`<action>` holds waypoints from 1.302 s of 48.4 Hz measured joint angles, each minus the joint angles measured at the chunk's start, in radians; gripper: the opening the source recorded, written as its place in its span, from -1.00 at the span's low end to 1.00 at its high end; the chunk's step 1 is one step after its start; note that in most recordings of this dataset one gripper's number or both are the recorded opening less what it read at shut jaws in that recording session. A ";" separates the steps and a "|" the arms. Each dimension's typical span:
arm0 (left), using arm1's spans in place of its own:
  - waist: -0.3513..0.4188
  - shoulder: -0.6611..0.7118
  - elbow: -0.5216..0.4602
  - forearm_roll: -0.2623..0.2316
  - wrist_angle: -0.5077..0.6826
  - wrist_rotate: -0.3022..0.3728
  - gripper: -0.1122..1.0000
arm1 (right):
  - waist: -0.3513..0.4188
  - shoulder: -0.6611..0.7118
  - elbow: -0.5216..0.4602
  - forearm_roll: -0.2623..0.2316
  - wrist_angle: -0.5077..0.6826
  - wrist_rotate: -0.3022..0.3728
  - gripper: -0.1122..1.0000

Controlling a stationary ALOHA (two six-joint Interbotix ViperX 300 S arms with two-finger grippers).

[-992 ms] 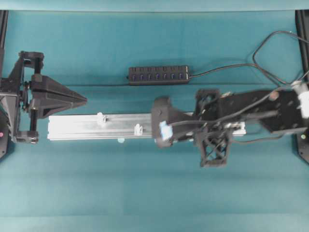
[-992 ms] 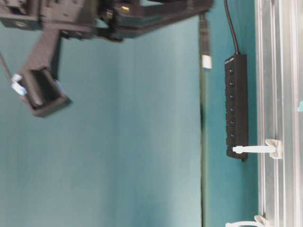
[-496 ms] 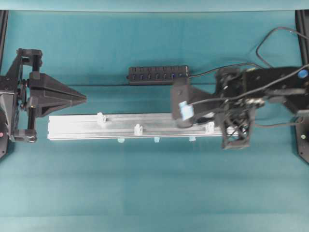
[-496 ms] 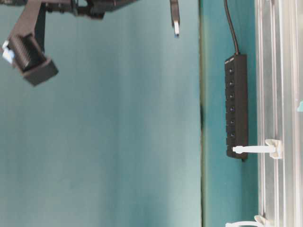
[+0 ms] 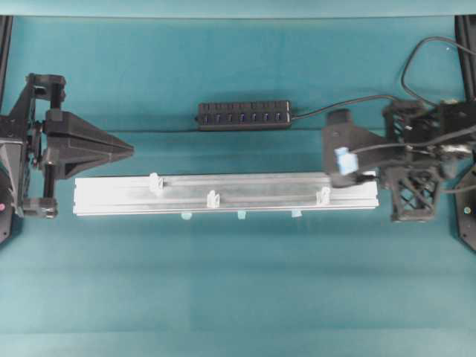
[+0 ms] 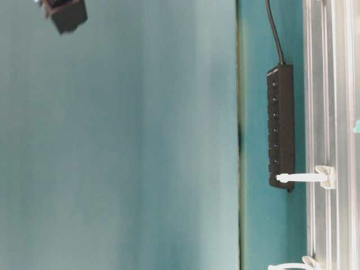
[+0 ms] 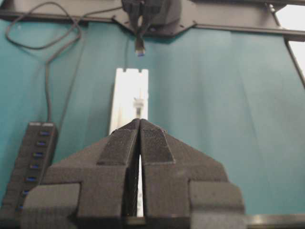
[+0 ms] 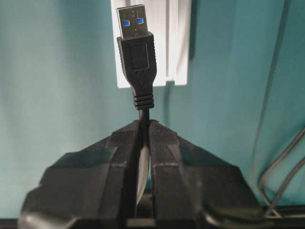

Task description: Pass the USB cable through three rings with both arms.

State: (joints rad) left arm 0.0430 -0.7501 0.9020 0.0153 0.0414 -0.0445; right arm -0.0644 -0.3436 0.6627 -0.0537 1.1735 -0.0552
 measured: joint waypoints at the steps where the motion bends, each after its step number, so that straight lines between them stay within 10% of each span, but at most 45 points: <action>1: 0.002 0.002 -0.002 0.000 0.000 0.002 -0.76 | 0.000 -0.005 0.009 -0.002 -0.006 0.002 -0.95; 63: 0.014 0.049 -0.029 0.000 0.000 0.000 -0.76 | -0.002 0.064 0.216 0.002 -0.383 0.046 -0.95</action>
State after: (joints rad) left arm 0.0568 -0.7010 0.8728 0.0153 0.0414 -0.0445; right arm -0.0660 -0.2792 0.8790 -0.0522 0.7900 -0.0092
